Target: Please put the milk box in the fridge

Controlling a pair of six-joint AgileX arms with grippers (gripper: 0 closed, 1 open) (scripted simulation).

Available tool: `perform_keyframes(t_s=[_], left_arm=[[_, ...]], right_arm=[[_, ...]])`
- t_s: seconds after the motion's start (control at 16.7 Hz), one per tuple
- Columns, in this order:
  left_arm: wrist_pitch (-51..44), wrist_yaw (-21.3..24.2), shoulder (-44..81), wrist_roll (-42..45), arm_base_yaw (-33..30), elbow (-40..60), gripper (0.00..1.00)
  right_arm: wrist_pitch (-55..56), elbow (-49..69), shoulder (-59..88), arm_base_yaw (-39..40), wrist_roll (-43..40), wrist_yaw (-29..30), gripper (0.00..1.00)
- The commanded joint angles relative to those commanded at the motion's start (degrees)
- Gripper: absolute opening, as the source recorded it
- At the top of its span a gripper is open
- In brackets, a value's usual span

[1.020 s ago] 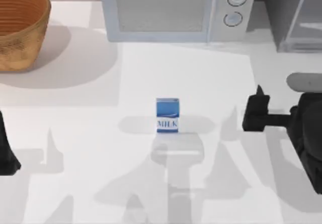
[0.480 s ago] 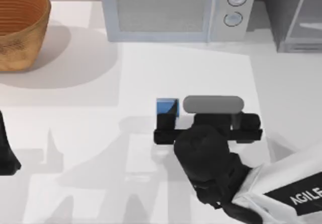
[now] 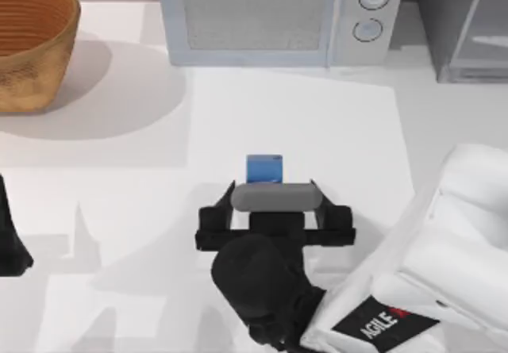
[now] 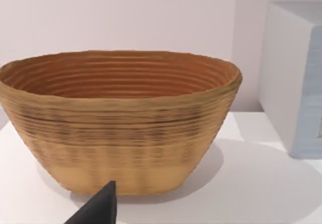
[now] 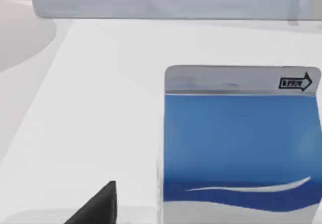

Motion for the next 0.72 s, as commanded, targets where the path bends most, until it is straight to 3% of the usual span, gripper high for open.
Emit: perform_keyframes(t_s=[0.72], left_arm=[[0.0, 0.0, 0.0, 0.0, 0.0, 0.0, 1.00]], right_arm=[[2.2, 3.9, 4.0, -1.1, -1.6, -0.2, 1.00]])
